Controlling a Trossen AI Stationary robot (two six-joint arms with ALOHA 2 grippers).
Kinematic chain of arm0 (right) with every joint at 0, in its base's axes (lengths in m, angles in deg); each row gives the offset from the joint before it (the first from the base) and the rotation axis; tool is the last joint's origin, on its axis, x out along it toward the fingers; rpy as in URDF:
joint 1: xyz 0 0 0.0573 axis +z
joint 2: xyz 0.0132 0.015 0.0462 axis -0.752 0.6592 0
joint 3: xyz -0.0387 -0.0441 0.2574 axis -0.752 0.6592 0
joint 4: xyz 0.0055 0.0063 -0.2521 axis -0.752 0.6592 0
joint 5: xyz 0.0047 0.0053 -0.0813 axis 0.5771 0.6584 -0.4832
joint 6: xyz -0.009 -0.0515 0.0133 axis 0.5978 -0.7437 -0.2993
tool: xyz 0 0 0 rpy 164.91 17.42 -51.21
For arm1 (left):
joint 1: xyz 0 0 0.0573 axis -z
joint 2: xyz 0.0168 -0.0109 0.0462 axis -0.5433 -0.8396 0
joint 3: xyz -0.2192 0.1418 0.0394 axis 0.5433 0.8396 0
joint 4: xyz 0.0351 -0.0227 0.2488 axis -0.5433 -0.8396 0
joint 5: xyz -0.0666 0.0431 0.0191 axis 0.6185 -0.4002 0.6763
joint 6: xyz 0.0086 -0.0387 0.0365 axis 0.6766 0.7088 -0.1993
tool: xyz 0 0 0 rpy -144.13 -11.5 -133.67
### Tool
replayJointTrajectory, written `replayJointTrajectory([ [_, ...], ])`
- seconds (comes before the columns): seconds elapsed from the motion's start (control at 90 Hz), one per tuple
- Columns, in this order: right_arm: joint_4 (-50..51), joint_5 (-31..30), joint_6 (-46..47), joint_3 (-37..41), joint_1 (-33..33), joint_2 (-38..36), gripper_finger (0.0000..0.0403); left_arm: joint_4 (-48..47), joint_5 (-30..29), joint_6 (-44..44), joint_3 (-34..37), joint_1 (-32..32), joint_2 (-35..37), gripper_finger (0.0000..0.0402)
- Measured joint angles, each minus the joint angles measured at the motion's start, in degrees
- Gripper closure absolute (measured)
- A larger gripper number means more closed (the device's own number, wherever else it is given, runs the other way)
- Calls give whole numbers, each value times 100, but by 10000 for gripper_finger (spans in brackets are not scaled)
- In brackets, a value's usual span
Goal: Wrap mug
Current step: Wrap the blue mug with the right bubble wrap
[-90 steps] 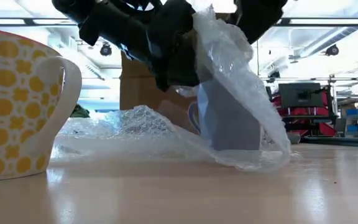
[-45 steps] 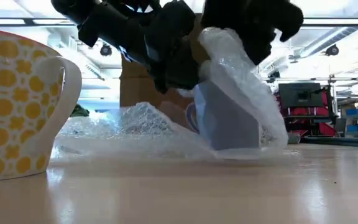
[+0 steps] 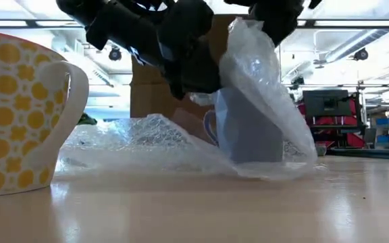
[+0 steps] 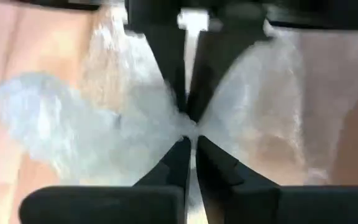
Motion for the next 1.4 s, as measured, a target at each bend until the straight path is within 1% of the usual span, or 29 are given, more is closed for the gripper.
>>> replayJointTrajectory([
  [0.1, -352, 60, 101, 238, -4, 151, 395, -6, -2, -2, 0, 0, 0, 400],
  [0.222, -634, 105, 95, 481, -3, 530, 395, -29, -2, -2, 0, 0, 0, 400],
  [0.356, -779, 105, -69, 519, -2, 827, 395, -29, -13, -1, 2, -1, 0, 400],
  [0.422, -609, 111, -97, 429, -2, 790, 395, -26, -13, -2, 1, 0, 0, 400],
  [0.478, -268, 114, -144, 284, -3, 680, 395, -24, -11, -2, 2, 0, 0, 400],
  [0.589, 194, 107, -154, -17, -4, 255, 395, -19, -11, -2, 2, 0, 0, 400],
  [0.656, 382, 109, -102, -51, -2, -9, 395, -19, -11, -2, 2, 0, 0, 400],
  [0.8, 267, 108, 169, 144, 32, -255, 395, -19, -11, -2, 2, 0, 0, 400],
  [0.878, -203, 108, 254, 352, 35, -226, 394, -17, -11, 0, 2, 0, 0, 400],
  [0.989, -832, 107, 254, 701, 34, 115, 394, -15, -11, -2, 2, 0, 0, 400],
  [1.144, -1047, 105, 267, 838, -11, 521, 394, -6, -15, 0, 2, 0, 0, 400],
  [1.2, -1005, 106, 255, 815, -6, 558, 394, 7, -17, 0, 2, 0, 0, 400],
  [1.267, -702, 122, 248, 658, 0, 555, 394, 16, -17, 0, 2, 0, 0, 400],
  [1.4, 6, 120, 202, 128, 7, 200, 394, 0, -13, 0, 2, 3, 0, 400],
])
